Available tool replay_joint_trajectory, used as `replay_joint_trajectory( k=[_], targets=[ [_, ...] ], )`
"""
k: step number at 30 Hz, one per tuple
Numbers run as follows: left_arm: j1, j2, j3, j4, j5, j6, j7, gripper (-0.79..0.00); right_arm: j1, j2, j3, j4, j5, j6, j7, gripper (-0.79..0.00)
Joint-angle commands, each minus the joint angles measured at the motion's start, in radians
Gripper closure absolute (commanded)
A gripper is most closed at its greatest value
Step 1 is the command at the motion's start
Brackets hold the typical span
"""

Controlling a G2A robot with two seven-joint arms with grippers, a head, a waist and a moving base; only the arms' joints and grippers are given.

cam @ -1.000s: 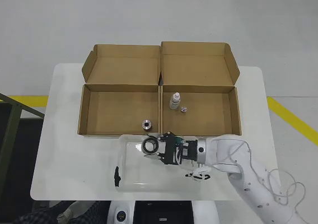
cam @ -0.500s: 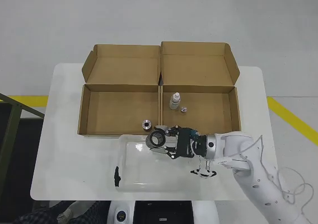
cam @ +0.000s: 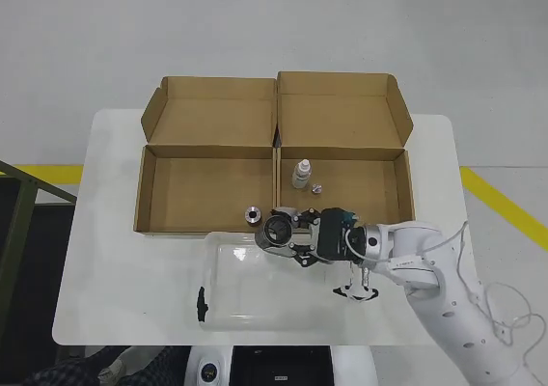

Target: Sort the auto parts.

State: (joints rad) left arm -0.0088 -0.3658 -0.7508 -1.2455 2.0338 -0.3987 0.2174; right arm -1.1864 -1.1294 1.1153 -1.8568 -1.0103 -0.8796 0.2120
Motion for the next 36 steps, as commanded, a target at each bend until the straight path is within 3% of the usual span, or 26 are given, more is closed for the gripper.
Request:
replay_joint_trajectory(
  k=[1, 15, 26, 36],
  targets=[
    [0.000, 0.000, 0.000, 0.000, 0.000, 0.000, 0.000, -0.785, 0.004, 0.000, -0.003, 0.002, 0.004, 0.002, 0.001, 0.000],
    [0.000, 0.000, 0.000, 0.000, 0.000, 0.000, 0.000, -0.785, 0.131, -0.026, -0.109, 0.071, -0.045, 0.110, 0.039, 0.000],
    [0.000, 0.000, 0.000, 0.000, 0.000, 0.000, 0.000, -0.785, 0.299, -0.078, -0.230, 0.261, -0.038, 0.238, 0.044, 0.000],
    [0.000, 0.000, 0.000, 0.000, 0.000, 0.000, 0.000, -0.785, 0.397, -0.125, -0.329, 0.370, -0.131, 0.368, 0.058, 0.000]
  ],
)
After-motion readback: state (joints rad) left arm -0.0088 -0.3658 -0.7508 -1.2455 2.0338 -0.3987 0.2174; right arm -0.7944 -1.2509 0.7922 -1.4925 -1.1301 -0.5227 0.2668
